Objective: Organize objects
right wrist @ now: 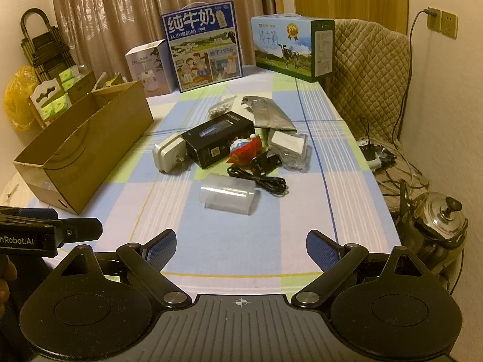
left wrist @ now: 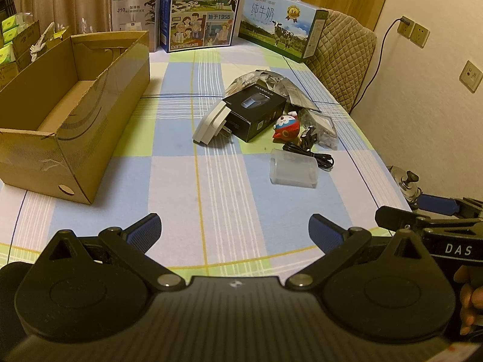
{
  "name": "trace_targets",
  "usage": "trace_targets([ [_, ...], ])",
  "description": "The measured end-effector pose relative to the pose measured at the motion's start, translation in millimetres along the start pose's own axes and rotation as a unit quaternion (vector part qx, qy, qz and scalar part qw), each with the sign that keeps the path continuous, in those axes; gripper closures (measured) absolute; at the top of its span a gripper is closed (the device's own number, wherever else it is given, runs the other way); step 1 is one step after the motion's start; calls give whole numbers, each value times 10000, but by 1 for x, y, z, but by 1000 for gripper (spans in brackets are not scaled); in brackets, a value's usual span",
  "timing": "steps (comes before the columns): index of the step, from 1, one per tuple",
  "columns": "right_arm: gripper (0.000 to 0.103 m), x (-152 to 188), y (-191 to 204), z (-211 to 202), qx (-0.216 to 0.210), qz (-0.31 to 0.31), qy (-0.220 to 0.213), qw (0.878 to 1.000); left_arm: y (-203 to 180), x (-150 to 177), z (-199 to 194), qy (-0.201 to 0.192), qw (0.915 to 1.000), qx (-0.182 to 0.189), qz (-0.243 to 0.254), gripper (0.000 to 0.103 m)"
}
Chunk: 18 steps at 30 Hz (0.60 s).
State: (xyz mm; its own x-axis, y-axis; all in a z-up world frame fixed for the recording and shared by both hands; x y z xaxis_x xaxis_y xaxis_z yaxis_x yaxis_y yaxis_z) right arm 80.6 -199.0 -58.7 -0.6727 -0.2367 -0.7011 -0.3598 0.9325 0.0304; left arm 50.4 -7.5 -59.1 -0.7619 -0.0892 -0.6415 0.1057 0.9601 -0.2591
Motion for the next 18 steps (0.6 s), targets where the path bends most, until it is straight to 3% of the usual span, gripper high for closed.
trace_targets([
  [18,12,-10,-21,9,-54,-248,-28,9997,-1,-5,9,49,10000,60,2,1],
])
Point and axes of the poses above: each gripper's, at about its wrist camera, not at the fingertips, and z roughly the way its jaws point, y to its left, x to its underside, the point moved 8 cm from there along z, roughly the way its jaws point, and after that the axes turned 9 degrees about x, right-handed, at the moved point
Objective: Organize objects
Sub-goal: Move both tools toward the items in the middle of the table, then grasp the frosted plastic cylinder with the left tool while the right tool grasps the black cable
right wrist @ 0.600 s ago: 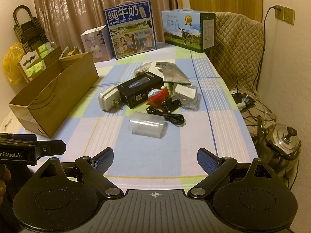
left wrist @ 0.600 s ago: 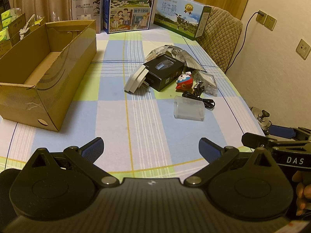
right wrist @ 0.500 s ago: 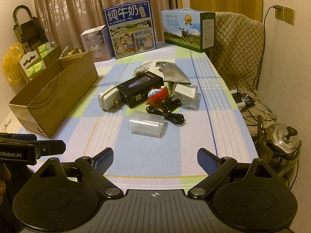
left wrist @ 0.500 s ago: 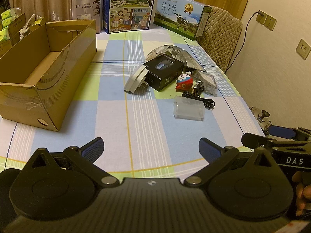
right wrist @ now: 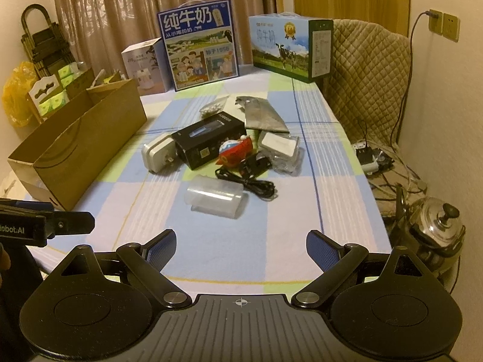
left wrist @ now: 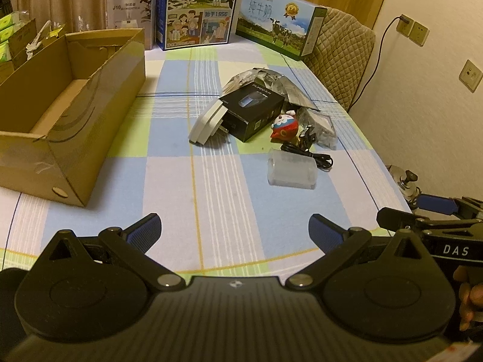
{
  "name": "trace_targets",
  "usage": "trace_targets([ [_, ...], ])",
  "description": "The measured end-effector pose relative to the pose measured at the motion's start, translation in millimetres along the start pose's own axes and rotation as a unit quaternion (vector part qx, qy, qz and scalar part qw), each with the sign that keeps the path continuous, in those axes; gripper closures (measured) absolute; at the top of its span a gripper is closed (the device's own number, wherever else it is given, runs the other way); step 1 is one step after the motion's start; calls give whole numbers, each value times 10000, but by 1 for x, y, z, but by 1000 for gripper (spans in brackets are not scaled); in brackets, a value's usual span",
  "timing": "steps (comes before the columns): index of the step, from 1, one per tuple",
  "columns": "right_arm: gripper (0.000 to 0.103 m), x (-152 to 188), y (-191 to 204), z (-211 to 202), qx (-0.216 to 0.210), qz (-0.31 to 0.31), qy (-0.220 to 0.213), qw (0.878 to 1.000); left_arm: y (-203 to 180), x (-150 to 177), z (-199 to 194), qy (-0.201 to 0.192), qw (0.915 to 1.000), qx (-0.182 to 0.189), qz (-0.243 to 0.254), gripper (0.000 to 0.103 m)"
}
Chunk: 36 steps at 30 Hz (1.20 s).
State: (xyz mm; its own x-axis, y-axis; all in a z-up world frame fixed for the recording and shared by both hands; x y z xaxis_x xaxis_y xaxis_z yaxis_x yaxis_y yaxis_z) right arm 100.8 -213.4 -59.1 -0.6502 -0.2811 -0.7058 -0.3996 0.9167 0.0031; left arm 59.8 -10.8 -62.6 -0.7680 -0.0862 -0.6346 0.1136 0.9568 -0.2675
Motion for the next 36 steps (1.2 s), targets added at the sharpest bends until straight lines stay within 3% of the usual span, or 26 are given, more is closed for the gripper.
trace_targets([
  [10,12,-38,-38,13,-95,-264,-145,9995,-19,-25,34,129,9996,218,92,1],
  [19,12,-57,-55,60,-311,-695,113,9970,-38,-42,92,253,9986,330,331,1],
  [22,19,-57,-59,76,-405,-823,225,9955,-45,-44,111,260,9980,399,424,1],
  [24,24,-56,-61,87,-567,-820,315,9945,-48,-43,126,373,9976,430,404,10],
  [32,30,-54,-61,113,-878,-1142,446,9886,-58,-40,172,637,9948,548,581,15],
  [36,32,-53,-44,126,-1169,-1472,584,9804,-57,-41,188,705,9938,508,695,24],
])
Point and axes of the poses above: each gripper's, at about its wrist camera, not at the fingertips, and z roughly the way its jaws point, y to its left, x to its underside, the point moved 8 cm from there along z, roughly the way its jaws point, and after that the axes turned 9 degrees about x, right-handed, at the moved point
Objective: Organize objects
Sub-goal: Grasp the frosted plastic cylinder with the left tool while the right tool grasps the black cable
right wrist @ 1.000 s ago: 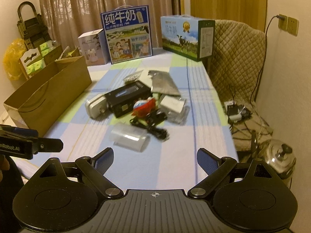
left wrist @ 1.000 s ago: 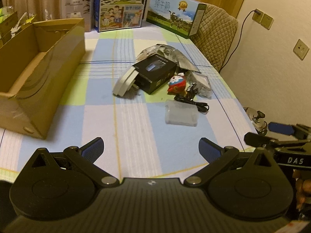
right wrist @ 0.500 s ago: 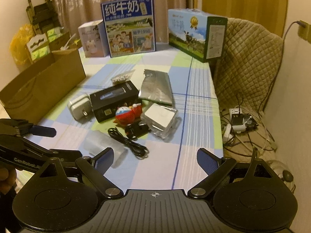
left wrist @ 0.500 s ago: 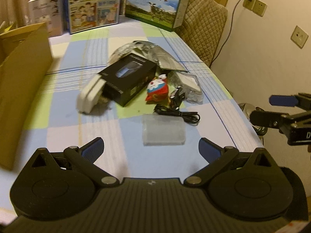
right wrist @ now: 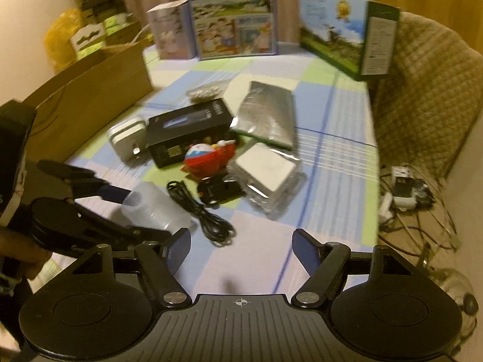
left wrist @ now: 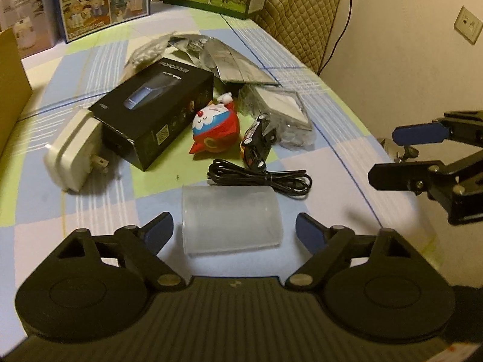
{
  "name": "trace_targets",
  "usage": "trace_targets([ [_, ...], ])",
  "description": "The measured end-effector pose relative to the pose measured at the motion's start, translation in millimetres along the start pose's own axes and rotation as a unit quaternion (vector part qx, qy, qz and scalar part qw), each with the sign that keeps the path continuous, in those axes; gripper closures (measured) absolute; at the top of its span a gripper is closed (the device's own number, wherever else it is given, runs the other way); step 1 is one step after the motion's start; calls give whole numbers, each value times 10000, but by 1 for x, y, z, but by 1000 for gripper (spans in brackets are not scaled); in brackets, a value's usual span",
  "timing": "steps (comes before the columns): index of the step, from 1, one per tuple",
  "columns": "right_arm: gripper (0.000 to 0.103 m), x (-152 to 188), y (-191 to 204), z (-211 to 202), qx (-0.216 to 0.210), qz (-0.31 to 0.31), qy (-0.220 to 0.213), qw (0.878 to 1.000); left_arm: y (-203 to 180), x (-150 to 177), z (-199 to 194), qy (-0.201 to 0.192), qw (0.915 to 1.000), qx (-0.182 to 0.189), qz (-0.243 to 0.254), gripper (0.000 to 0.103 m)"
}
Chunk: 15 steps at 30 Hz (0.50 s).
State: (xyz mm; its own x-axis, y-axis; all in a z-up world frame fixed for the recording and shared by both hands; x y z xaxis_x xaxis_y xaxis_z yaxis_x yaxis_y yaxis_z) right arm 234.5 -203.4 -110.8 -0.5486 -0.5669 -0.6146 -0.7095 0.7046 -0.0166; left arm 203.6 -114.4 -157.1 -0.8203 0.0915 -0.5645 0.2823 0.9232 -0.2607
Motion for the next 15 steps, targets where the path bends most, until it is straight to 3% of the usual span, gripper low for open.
trace_targets([
  [2,35,-3,9,9,-153,-248,110,9995,3,0,3,76,10000,8,12,37],
  [10,51,-10,41,54,-380,-1294,539,9894,29,9,-15,182,9995,-103,239,37],
  [15,73,-10,51,79,-215,-1579,858,9835,51,19,-29,208,9994,-76,281,37],
])
Point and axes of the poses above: each gripper's, at about its wrist camera, not at the fingertips, and z roughly the way its jaws point, y to its left, x to its underside, the point moved 8 cm from there along z, roughly the way its jaws point, and after that the axes turned 9 degrees about x, right-handed, at the moved point
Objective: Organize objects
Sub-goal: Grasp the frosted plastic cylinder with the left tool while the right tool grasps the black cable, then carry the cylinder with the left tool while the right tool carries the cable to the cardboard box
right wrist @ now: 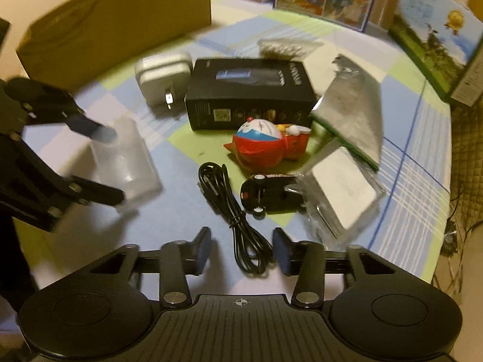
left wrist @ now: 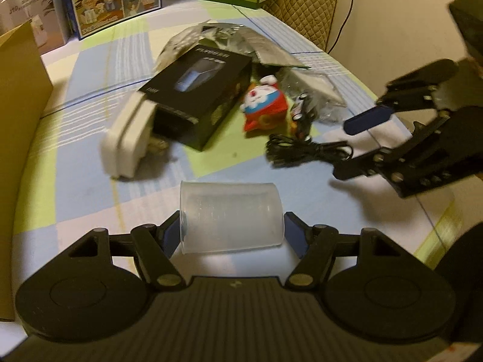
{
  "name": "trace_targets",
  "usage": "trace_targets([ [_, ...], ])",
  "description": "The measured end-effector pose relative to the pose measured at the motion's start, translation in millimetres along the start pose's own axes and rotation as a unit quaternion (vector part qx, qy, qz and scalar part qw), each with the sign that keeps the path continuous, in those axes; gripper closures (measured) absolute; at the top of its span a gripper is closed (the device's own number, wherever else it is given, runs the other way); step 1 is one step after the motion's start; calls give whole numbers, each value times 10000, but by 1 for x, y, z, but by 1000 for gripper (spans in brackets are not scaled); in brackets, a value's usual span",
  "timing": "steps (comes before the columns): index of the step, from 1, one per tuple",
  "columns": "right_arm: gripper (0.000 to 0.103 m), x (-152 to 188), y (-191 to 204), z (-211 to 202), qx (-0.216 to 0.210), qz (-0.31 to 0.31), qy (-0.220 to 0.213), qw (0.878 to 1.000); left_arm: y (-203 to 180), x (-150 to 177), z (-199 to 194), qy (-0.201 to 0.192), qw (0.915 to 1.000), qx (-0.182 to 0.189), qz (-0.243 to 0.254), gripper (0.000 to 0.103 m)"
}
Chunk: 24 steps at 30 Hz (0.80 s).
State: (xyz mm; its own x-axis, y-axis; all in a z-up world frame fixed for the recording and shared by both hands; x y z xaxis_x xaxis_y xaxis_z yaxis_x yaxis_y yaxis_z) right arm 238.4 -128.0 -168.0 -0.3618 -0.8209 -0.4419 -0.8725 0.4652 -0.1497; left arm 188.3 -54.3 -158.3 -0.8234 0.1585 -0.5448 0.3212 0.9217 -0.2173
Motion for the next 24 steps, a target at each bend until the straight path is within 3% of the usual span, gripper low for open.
trace_targets([
  [1,82,-1,2,1,-24,29,54,10000,3,1,-2,-7,10000,10,-15,37],
  [7,83,-5,16,4,-299,310,405,9982,15,8,-17,-190,9998,-68,-56,30],
  [19,82,-20,34,9,-41,257,157,9995,22,11,-17,-434,9989,-177,-52,30],
  [24,91,-19,37,7,34,353,130,9993,22,11,-12,-371,9989,-257,103,34],
])
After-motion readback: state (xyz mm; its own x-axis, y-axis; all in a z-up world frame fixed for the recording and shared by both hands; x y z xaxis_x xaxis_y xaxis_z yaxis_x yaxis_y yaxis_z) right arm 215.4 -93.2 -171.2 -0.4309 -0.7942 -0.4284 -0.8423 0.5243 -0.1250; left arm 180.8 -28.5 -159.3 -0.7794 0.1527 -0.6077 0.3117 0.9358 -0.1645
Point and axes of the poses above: each gripper's, at about its wrist camera, not at the fingertips, and z roughly the way its jaws point, y to its left, x to its underside, the point moved 8 cm from there along z, roughly the way its jaws point, and after that the axes turned 9 degrees about x, right-handed, at the moved point
